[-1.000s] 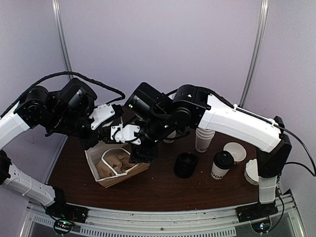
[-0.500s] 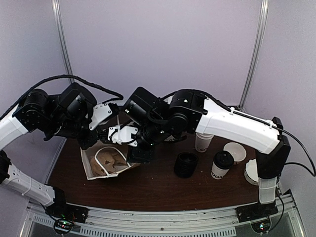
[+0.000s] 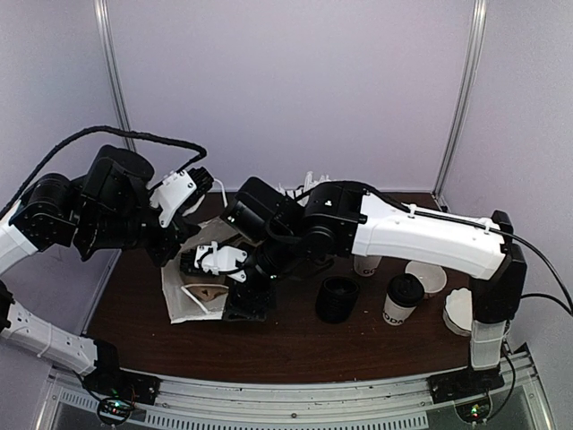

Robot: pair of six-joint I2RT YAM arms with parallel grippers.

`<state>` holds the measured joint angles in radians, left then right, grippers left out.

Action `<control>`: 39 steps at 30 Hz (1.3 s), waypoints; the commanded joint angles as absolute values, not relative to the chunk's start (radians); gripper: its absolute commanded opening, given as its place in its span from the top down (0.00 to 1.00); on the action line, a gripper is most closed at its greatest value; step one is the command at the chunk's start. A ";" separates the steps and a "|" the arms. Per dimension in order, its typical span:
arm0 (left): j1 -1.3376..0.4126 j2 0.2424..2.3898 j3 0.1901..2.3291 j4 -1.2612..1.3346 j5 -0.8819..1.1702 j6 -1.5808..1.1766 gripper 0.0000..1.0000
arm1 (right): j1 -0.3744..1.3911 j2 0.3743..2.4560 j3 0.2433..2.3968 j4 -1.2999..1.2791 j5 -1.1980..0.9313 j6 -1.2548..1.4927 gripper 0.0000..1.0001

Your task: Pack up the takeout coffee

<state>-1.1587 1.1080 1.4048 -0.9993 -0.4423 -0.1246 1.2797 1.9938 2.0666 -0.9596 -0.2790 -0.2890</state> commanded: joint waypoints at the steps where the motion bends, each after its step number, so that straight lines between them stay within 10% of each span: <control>1: -1.162 1.091 1.387 -0.903 -0.425 -0.149 1.00 | 1.279 1.983 2.055 -0.913 -0.234 -0.262 0.28; 15: -1.164 1.113 1.385 -0.926 -0.452 -0.186 1.00 | 1.266 1.961 2.070 -0.903 0.072 -0.135 0.18; 24: -1.163 1.103 1.381 -0.927 -0.513 -0.210 1.00 | 1.211 1.945 1.990 -0.847 -0.625 -0.148 0.13; 39: -1.133 1.164 1.432 -1.057 -0.474 -0.244 1.00 | 1.242 1.930 2.108 -0.979 -0.745 -0.338 0.80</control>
